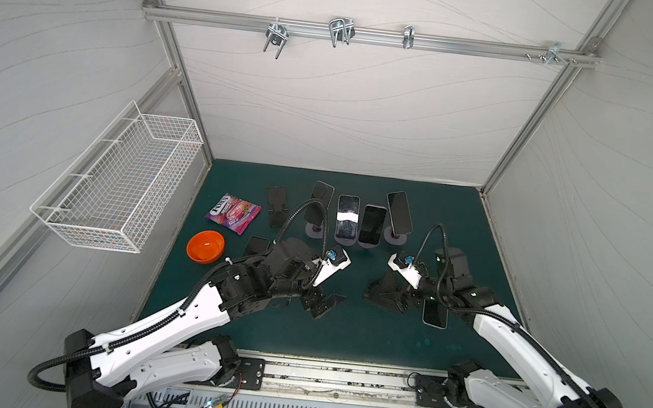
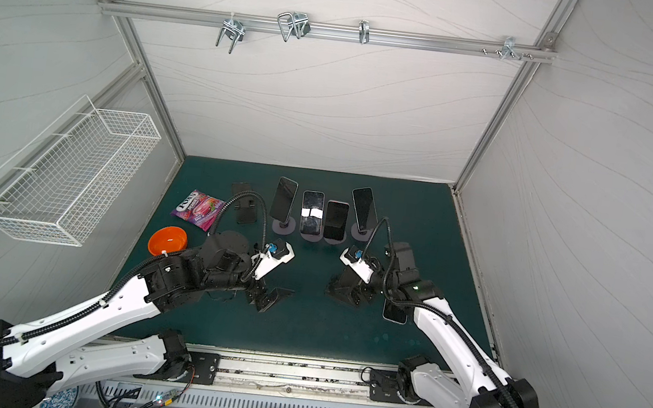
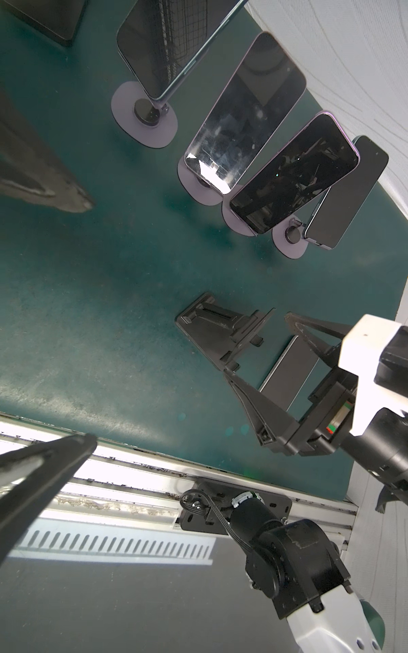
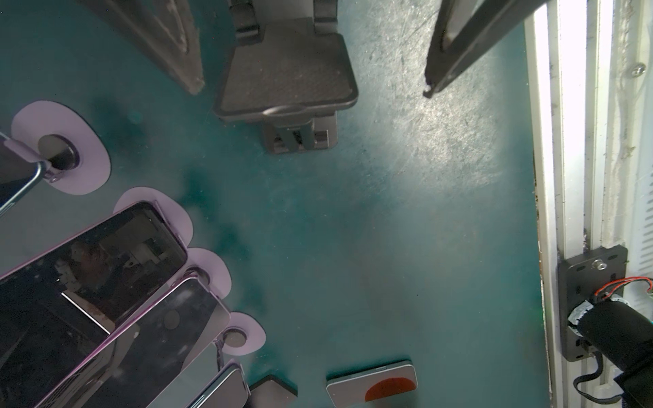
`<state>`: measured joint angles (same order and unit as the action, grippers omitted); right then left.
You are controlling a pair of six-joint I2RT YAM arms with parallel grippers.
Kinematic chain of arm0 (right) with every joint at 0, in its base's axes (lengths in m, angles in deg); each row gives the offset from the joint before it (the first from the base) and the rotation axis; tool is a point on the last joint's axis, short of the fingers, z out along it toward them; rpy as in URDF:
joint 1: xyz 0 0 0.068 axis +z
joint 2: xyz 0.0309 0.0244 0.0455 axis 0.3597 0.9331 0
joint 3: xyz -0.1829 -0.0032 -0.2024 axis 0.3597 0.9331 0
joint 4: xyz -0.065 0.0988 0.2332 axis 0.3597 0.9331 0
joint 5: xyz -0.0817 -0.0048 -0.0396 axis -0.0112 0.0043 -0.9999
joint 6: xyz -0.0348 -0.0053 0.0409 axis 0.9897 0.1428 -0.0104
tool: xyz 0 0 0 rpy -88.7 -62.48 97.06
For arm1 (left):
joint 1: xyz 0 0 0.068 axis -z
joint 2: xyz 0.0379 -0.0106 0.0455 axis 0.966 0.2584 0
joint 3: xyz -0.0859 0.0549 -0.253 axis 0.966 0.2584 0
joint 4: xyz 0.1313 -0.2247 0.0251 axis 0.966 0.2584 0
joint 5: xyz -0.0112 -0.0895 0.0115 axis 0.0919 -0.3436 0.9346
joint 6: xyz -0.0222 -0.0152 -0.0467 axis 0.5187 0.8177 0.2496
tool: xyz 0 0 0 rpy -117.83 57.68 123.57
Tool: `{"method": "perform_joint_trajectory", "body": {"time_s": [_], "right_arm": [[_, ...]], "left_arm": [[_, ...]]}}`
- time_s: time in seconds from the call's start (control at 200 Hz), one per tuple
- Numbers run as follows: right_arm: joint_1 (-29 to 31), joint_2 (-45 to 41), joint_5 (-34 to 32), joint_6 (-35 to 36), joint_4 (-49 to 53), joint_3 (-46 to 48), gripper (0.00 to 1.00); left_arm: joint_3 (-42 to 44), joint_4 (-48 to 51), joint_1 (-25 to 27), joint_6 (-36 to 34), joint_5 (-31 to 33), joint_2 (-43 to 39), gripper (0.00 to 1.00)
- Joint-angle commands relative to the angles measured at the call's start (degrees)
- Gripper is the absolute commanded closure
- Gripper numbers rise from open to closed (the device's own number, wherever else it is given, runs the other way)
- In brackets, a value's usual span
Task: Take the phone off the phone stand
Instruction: 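Lower the open right gripper around the empty black folding stand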
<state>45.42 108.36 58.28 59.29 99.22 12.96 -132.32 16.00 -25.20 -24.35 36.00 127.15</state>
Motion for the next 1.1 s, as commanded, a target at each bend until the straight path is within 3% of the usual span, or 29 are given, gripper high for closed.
{"method": "perform_joint_trajectory", "body": {"time_s": [0.0,1.09], "right_arm": [[-0.17,1.05,0.09,2.64,0.59,-1.43,0.01],[0.49,7.8,-0.45,4.15,-1.5,-3.31,0.01]], "left_arm": [[-0.66,-2.62,0.19,-0.37,-0.26,-0.16,0.01],[0.28,-0.06,0.19,-0.7,2.09,-3.15,0.01]]}}
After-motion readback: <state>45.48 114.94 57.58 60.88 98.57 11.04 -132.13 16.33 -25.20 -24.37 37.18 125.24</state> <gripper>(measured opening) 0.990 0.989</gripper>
